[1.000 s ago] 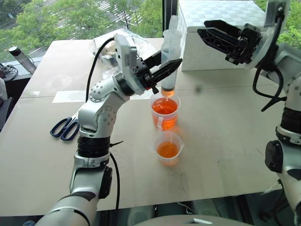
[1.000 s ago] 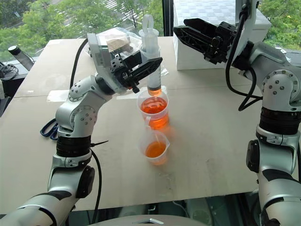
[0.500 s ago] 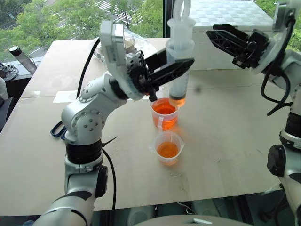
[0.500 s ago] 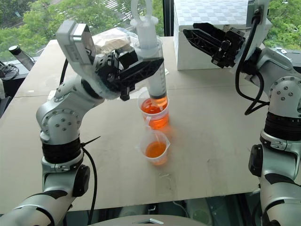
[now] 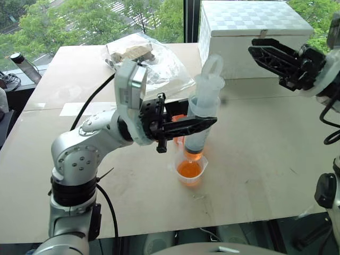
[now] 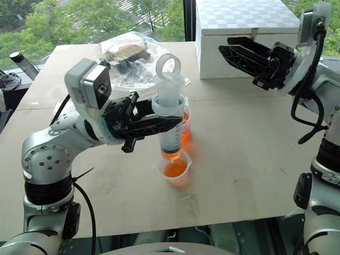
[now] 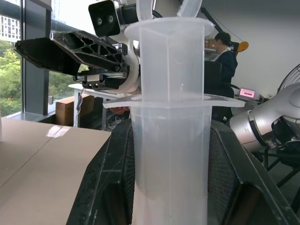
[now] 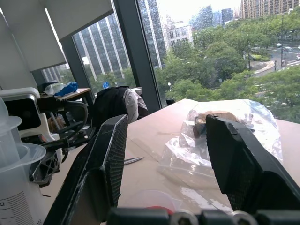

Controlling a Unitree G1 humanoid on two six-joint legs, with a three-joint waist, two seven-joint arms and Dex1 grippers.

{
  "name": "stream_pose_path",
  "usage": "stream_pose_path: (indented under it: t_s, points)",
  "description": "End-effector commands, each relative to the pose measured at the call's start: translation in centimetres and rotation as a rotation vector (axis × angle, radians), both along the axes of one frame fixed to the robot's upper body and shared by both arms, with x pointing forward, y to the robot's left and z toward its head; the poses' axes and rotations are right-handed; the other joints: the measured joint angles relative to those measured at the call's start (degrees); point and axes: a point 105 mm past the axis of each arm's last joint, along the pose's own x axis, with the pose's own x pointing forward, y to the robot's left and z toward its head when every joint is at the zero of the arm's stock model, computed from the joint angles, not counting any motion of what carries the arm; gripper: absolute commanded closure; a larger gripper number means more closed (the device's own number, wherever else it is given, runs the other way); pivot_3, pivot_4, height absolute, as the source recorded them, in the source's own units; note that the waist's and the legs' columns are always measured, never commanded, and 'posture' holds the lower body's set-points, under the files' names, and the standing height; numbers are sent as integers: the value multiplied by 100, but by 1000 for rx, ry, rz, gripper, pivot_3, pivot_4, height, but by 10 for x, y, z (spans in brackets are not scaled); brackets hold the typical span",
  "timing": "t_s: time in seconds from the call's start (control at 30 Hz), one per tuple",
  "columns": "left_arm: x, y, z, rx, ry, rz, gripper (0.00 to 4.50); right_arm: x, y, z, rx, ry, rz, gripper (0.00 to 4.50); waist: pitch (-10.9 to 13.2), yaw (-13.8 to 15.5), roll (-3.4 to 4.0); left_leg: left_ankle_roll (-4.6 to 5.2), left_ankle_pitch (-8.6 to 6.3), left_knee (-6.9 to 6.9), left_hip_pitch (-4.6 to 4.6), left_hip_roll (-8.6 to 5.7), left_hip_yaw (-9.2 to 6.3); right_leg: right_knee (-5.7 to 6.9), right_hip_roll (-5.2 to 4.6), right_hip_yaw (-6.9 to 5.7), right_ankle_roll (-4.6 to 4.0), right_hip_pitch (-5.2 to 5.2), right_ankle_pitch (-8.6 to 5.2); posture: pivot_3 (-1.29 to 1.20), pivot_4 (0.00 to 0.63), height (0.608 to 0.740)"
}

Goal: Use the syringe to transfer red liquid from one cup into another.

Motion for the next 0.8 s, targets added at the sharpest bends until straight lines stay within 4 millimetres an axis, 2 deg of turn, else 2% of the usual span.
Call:
stream_pose_path:
  t_s: [0.03, 0.27, 0.47, 0.8]
  points:
    - [-10, -1, 3, 0, -46, -27, 3079, -22, 9, 4, -63, -48, 85, 1669, 0, 7, 0, 0, 0, 0, 0, 0, -1, -4, 0, -1, 0, 0, 0, 0, 150, 740]
    - [-7, 0, 0, 1, -52, -7, 3079, -42, 24, 2, -126, -32, 204, 1669, 0, 9, 0, 1, 0, 2, 0, 0, -1, -9, 0, -1, 0, 1, 0, 0, 150, 740]
    - [-5, -1, -6, 11, -60, 22, 3079, -61, 33, 5, -94, -31, 308, 1669, 0, 9, 0, 1, 0, 2, 0, 0, -1, -11, 0, -1, 0, 1, 0, 0, 150, 740]
    - [-6, -5, -15, 8, -41, 23, 3079, -62, 52, -12, -95, 29, 309, 1669, 0, 10, 0, 1, -1, 2, -2, 0, -1, -13, 0, -1, 0, 2, 0, 0, 150, 740]
